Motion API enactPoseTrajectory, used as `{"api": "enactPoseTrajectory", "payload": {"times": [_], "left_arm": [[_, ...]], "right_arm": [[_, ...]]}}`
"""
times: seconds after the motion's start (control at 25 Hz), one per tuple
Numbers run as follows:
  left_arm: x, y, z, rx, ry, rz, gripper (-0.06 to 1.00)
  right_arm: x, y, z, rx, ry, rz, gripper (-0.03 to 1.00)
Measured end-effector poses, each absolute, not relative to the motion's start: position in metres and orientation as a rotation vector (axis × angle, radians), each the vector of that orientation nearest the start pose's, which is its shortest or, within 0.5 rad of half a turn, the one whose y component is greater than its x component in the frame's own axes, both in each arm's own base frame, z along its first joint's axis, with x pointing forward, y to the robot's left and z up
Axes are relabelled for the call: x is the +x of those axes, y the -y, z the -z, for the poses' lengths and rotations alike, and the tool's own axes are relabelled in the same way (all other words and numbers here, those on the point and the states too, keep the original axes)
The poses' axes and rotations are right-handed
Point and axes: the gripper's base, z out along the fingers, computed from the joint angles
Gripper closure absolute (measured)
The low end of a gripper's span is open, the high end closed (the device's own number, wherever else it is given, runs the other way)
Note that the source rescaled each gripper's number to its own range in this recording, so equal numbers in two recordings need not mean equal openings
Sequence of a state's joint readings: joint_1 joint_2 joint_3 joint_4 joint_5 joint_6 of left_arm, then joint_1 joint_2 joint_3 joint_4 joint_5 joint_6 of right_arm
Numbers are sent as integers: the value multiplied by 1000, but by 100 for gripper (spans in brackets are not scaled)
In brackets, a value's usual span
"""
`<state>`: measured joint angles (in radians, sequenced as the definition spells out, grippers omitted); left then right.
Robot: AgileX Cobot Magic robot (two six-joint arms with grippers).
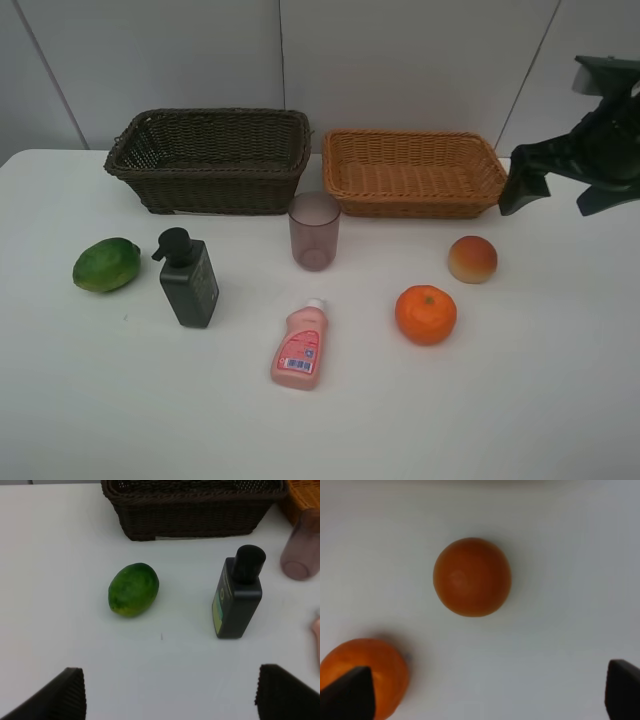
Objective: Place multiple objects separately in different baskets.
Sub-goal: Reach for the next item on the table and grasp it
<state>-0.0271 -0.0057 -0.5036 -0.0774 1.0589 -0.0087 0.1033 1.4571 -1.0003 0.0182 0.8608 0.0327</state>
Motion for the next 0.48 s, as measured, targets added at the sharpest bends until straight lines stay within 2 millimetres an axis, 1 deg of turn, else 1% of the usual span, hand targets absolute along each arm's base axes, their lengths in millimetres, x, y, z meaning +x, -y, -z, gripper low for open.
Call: {"api": "enactPoseTrajectory", "payload": {"times": [0.24, 0.48], "left_arm": [[-6, 6, -279, 23, -2033, 115, 5], [-6, 6, -279, 23, -2033, 115, 5]], "right_arm": [[302, -32, -225, -87, -2872, -48, -3], [317, -34, -186, -87, -2943, -41, -3]]}}
